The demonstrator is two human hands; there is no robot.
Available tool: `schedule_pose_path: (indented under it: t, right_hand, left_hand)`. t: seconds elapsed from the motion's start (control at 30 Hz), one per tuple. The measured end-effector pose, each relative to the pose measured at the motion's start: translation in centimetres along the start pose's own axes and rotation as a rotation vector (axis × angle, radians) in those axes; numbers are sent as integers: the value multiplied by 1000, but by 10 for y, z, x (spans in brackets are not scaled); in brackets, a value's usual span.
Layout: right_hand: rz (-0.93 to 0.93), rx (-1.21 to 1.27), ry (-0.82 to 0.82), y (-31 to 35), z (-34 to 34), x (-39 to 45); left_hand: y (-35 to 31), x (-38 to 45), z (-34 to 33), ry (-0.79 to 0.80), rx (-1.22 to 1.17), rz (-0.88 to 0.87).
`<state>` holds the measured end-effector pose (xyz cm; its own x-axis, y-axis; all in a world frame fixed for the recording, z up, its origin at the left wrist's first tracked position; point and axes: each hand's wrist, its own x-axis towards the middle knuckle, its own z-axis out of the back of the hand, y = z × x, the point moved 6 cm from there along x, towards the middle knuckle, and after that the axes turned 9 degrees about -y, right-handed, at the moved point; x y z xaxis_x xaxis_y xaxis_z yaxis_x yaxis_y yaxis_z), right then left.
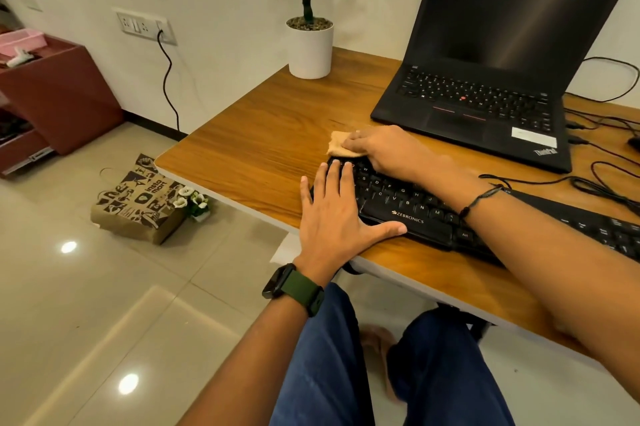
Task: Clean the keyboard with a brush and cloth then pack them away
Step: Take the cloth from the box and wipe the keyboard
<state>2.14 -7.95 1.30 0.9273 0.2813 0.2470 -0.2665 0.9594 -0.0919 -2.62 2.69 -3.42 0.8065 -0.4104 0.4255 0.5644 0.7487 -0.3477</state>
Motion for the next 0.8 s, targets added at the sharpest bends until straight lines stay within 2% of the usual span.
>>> schedule_pose_path:
  t: [0.07, 0.17, 0.23, 0.3, 0.43, 0.53, 0.67, 0.73, 0.8]
  right_hand:
    - [-25, 28, 45, -9, 3, -5]
    - [-198, 102, 73, -30, 18, -7]
    - [-277, 140, -75, -37, 33, 0]
    - [-268, 160, -168, -29, 34, 9]
    - [-77, 111, -10, 3, 1, 13]
    - [-103, 151, -15, -4, 2, -4]
    - [-114, 258, 99, -22, 18, -32]
    - [-199, 297, 52, -36, 30, -28]
    - [-290, 296, -107, -44, 37, -13]
  left_hand:
    - [0, -1, 1, -2, -6, 6]
    - [0, -1, 1, 6, 2, 5]
    - [-1, 0, 1, 14, 8, 4]
    - [0, 0, 0, 15, 7, 4]
    - [1, 0, 0, 11, 23, 5]
    - [0, 0, -1, 11, 27, 9]
    - [0, 0, 0, 10, 27, 6]
    - [1, 0, 1, 8, 24, 8]
    - [0, 0, 1, 11, 26, 6]
